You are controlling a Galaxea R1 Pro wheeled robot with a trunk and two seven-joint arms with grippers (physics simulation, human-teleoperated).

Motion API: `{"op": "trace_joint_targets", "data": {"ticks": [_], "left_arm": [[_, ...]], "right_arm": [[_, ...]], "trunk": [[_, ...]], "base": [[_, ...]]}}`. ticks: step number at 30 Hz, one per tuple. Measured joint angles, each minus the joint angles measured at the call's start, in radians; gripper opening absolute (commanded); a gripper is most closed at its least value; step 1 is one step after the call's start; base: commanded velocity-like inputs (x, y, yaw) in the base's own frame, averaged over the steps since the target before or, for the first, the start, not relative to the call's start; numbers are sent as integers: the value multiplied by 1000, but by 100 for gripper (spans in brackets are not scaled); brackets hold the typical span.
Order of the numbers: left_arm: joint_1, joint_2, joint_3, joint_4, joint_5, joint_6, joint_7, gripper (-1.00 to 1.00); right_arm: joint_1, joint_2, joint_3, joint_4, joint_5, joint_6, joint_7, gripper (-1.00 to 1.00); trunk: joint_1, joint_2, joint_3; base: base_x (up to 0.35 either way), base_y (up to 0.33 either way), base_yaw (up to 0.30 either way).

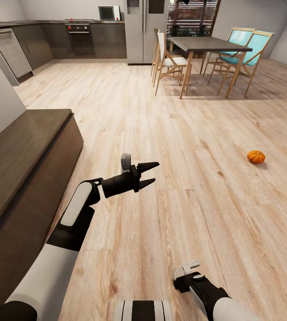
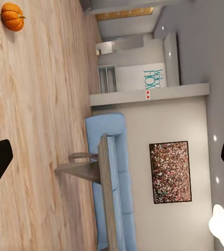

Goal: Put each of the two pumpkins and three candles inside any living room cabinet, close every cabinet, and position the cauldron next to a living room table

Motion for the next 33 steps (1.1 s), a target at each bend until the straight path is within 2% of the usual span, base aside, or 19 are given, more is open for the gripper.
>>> {"op": "trace_joint_targets", "data": {"ticks": [11,18,29,33], "left_arm": [[0,0,0,0,0,1,0,100],[0,0,0,0,0,1,0,100],[0,0,0,0,0,0,0,100],[0,0,0,0,0,0,0,100]], "right_arm": [[0,-1,0,-8,1,-5,8,-100],[5,2,2,-128,1,6,9,-100],[12,2,2,-220,-1,12,9,-100],[13,2,1,-279,1,87,8,-100]], "trunk": [[0,0,0],[0,0,0],[0,0,0],[0,0,0]], "base": [[0,0,0],[0,0,0],[0,0,0],[0,0,0]]}}
